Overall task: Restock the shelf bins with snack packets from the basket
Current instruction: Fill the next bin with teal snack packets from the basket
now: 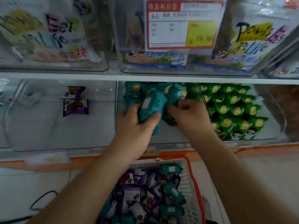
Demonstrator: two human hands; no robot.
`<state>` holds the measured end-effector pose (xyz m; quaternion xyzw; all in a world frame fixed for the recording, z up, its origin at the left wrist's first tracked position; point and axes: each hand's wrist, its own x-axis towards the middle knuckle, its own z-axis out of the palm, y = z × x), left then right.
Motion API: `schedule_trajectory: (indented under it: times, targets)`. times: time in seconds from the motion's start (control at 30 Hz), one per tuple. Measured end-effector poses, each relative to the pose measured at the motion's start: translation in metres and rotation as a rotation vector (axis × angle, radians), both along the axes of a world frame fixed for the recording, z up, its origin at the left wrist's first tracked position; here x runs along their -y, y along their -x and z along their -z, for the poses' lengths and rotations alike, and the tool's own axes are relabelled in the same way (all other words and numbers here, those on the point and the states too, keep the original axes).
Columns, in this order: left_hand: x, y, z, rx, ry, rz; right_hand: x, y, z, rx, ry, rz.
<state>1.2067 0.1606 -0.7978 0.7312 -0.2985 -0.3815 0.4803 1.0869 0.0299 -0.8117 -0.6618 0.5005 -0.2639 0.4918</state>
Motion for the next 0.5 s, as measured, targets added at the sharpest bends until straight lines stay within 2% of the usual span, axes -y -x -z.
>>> schedule_trajectory:
  times: [0.13,0.23,0.33,0.5]
  targets:
    - [0.006,-0.005,0.009,0.008,-0.010,0.003,0.008,-0.014,0.010,-0.148,-0.024,-0.043]
    - [0.003,-0.001,0.005,0.025,0.011,0.022,0.007,-0.023,0.021,-0.169,-0.072,-0.104]
    - [-0.003,0.006,0.003,0.016,0.009,0.039,0.001,-0.030,0.030,-0.217,0.027,-0.193]
    - [-0.007,0.004,0.008,-0.013,-0.008,0.022,-0.004,-0.041,0.032,-0.130,-0.042,-0.102]
